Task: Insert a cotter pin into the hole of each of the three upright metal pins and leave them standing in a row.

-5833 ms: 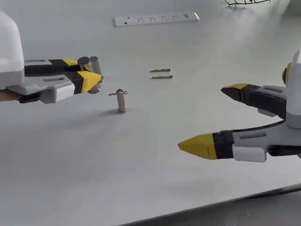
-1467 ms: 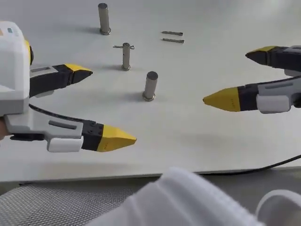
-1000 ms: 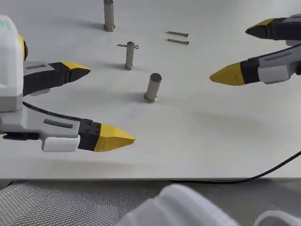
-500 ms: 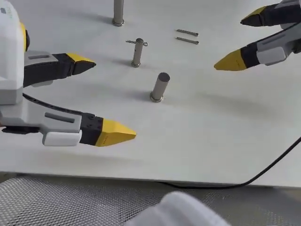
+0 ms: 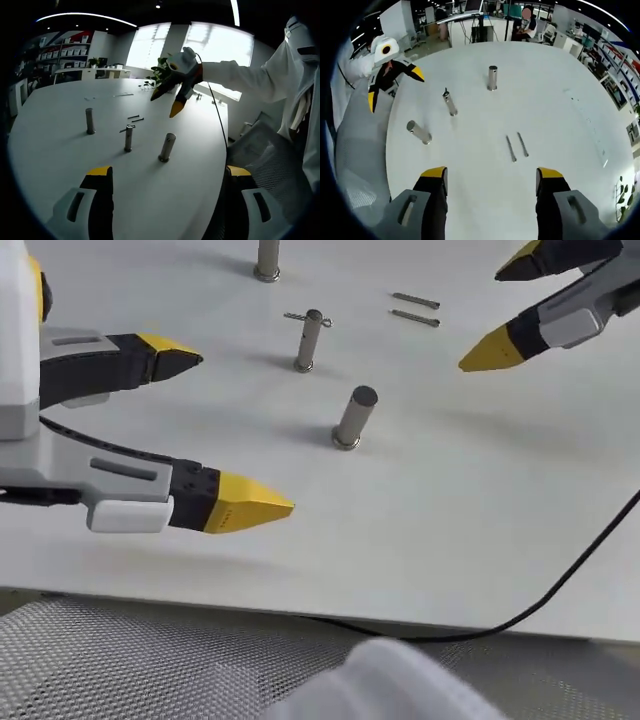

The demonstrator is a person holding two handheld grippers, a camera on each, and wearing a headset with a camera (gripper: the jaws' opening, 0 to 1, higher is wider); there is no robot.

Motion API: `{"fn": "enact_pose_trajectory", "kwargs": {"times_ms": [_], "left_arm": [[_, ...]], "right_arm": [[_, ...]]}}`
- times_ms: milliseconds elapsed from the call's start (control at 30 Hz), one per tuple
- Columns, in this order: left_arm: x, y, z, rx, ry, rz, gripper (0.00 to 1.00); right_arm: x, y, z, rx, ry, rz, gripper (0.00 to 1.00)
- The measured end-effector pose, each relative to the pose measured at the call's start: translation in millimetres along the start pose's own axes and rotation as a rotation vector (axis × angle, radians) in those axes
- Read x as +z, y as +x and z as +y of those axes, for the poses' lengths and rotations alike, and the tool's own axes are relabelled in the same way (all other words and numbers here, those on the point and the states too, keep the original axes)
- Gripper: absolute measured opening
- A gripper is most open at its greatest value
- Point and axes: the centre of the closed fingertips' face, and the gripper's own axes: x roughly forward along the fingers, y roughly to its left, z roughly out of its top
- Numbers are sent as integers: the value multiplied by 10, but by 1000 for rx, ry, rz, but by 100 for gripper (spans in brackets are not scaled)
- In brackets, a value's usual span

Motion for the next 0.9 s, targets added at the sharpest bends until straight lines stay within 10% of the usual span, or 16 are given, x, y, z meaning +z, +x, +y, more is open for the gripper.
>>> {"fn": "enact_pose_trajectory", "kwargs": {"times_ms": [900], "left_arm": [[45,104,-35,-11,-20,-20,92]], "right_arm": [[52,578,-302,20,-95,125,17]]}}
